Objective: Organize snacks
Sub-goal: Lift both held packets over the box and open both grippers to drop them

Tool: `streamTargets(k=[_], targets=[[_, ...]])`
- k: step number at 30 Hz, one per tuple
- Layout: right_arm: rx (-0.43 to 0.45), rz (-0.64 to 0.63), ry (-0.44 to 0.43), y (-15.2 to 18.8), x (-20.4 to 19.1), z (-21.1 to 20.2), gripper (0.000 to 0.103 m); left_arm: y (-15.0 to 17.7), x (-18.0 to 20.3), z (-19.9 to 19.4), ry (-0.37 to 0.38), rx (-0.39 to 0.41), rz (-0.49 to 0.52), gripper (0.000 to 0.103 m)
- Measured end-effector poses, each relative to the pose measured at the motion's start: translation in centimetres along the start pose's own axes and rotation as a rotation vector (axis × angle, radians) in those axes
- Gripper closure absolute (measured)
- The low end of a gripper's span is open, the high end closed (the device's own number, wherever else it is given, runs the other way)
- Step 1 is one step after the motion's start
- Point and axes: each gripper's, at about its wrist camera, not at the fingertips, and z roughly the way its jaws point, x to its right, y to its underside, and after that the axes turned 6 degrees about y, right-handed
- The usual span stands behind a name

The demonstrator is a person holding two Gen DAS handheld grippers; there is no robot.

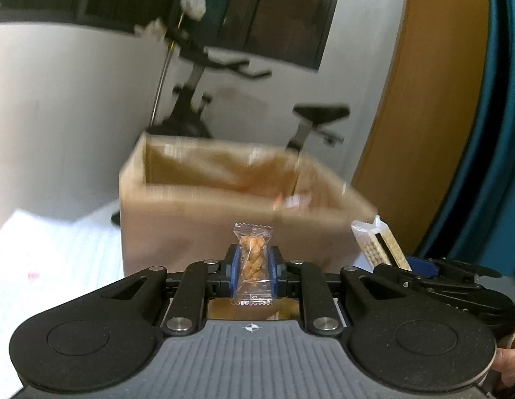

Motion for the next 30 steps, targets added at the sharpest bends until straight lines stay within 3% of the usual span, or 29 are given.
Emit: streamTargets(k=[6, 10, 15, 17, 20, 21, 22, 24, 26, 30], targets=[[0.083, -0.044, -0.06, -6.5, -2.1, 1.2, 0.054, -4.6, -0.4, 1.4, -0.01, 0.083, 0.015, 0.084], [0.074, -0.11, -0.051, -9.9, -3.6, 4.9, 0.054, -6.4, -0.6, 4.8, -0.038, 0.053, 0.009, 0.084], [-0.042, -0.113, -0.045, -12.0, -4.4, 11.1, 0.054, -6.5, -2.7, 8.0, -0.083, -0.009, -0.041, 0.084], [-0.093, -0.116, -0.046, -11.8, -4.9, 12.7, 0.054, -6.1, -3.7, 8.7, -0.083, -0.03, -0.088, 0.084], [-0.137, -0.101, -0.059, -11.3, -5.4, 14.4, 0.053, -5.6, -4.2, 9.4, -0.093, -0.053, -0.076, 0.082], [-0.152, -0.101, -0.055, -11.1, -5.5, 14.9, 0.053, -5.5, -4.4, 9.4, -0.093, -0.06, -0.068, 0.072], [-0.162, -0.099, -0.048, -10.9, -5.6, 15.1, 0.052, -5.6, -4.5, 9.5, -0.098, -0.061, -0.065, 0.052], [-0.175, -0.086, -0.044, -10.6, -5.3, 15.4, 0.043, -5.7, -4.8, 8.9, -0.112, -0.036, -0.062, 0.037], [-0.165, -0.067, -0.045, -10.6, -4.8, 15.0, 0.034, -5.8, -4.9, 8.3, -0.125, -0.03, -0.065, 0.037], [-0.134, -0.028, -0.061, -11.0, -3.5, 13.3, 0.033, -5.6, -4.6, 6.6, -0.131, -0.013, -0.069, 0.037]])
